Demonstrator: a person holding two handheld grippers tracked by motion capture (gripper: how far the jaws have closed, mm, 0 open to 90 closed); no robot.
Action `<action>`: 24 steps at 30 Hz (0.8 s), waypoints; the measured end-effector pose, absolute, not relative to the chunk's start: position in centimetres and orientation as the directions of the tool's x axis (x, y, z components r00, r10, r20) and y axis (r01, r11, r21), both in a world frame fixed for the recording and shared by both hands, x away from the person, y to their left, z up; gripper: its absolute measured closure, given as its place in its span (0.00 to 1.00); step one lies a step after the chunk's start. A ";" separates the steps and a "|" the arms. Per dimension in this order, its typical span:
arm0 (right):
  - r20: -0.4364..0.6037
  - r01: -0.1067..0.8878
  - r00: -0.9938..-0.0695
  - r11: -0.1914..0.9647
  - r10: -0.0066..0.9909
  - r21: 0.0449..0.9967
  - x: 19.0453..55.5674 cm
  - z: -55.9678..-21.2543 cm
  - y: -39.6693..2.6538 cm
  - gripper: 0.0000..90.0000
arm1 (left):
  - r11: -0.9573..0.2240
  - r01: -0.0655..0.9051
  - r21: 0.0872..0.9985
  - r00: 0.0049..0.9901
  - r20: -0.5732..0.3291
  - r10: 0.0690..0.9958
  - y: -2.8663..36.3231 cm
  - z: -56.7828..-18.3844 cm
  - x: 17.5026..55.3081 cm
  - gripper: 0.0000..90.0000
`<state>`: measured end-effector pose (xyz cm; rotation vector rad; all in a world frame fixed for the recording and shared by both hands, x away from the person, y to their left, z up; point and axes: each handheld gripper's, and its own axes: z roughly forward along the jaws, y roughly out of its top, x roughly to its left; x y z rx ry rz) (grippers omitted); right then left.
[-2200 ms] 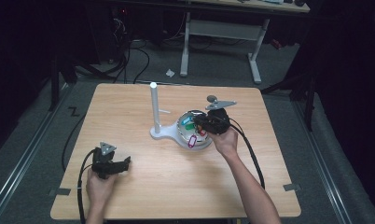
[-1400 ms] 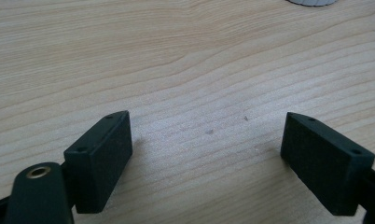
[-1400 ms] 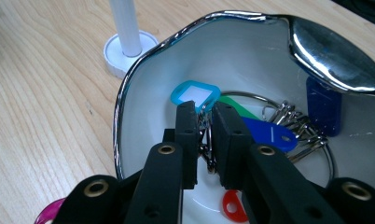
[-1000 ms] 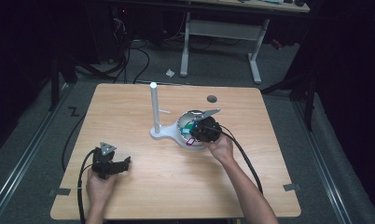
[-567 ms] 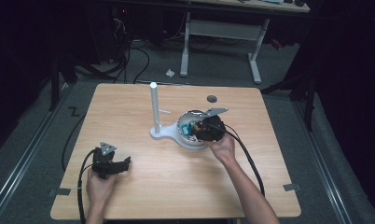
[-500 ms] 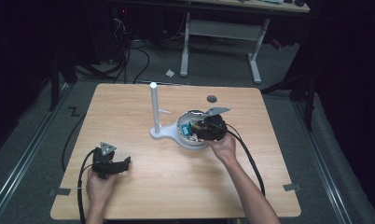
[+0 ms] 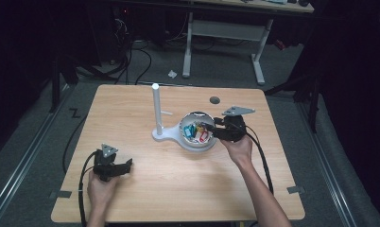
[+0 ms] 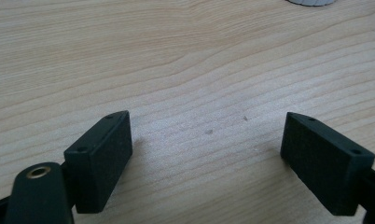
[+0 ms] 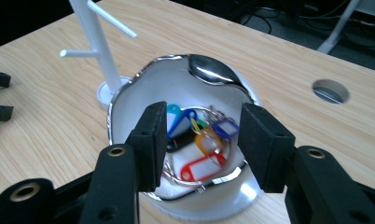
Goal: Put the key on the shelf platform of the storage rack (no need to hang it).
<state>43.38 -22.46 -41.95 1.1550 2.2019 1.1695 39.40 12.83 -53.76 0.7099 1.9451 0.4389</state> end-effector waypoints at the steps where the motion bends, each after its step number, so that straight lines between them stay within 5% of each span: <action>1: 0.032 0.484 -0.580 0.312 0.814 0.818 43.2 -41.8 -22.8 0.58 | 0.763 0.292 0.577 -0.347 -0.679 0.647 12.8 -53.8 39.4 0.19; 24: 0.022 0.472 -0.518 0.265 0.855 0.841 39.7 -40.0 -27.2 0.57 | 0.764 0.292 0.576 -0.348 -0.680 0.646 12.8 -53.8 39.4 0.19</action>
